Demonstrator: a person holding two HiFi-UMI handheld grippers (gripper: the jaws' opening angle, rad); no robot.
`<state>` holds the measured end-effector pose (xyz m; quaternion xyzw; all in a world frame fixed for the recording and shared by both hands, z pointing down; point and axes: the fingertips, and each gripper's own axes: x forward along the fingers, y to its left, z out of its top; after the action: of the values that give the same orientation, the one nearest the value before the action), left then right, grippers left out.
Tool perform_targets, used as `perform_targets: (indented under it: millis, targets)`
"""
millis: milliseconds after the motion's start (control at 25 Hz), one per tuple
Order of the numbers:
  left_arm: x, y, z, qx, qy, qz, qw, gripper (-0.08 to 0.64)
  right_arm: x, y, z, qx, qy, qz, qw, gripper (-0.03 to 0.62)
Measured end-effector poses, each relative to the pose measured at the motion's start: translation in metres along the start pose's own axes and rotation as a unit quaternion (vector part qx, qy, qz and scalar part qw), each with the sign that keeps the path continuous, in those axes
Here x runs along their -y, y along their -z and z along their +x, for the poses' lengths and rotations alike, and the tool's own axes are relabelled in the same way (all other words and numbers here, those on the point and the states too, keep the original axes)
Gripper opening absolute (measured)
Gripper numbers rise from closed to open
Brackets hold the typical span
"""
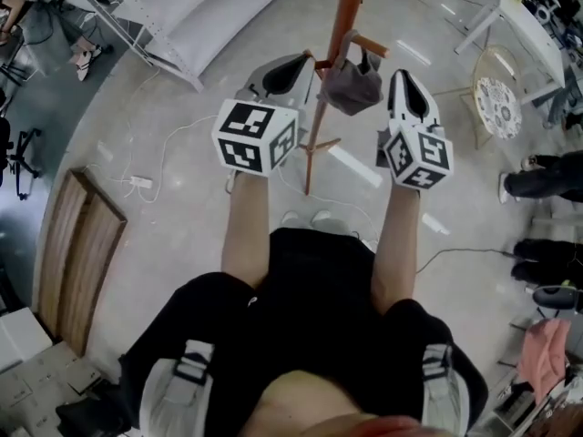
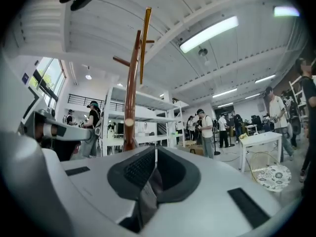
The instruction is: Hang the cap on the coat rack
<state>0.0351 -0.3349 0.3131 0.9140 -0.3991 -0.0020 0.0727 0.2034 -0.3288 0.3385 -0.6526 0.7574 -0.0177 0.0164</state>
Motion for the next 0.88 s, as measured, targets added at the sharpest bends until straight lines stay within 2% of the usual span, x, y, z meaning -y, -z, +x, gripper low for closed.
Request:
perform_targets:
  millis: [160, 280, 600, 880]
  targets:
    - [0.003, -0.023, -0.001, 0.041, -0.033, 0.011, 0.9986, 0.000, -0.008, -0.032, -0.007, 0.039, -0.005, 0.000, 0.999, -0.006]
    - [0.009, -0.033, -0.001, 0.058, -0.052, 0.016, 0.9968, 0.000, -0.012, -0.047, -0.013, 0.048, -0.012, -0.011, 0.999, -0.006]
    - [0.012, -0.021, 0.004, 0.048, -0.083, 0.018, 0.9953, 0.000, -0.007, -0.043, -0.017, 0.018, 0.001, -0.021, 1.000, -0.006]
    - [0.018, -0.023, 0.011, 0.050, -0.079, 0.017, 0.9955, 0.000, -0.003, -0.047, -0.017, 0.018, -0.007, -0.028, 0.999, -0.006]
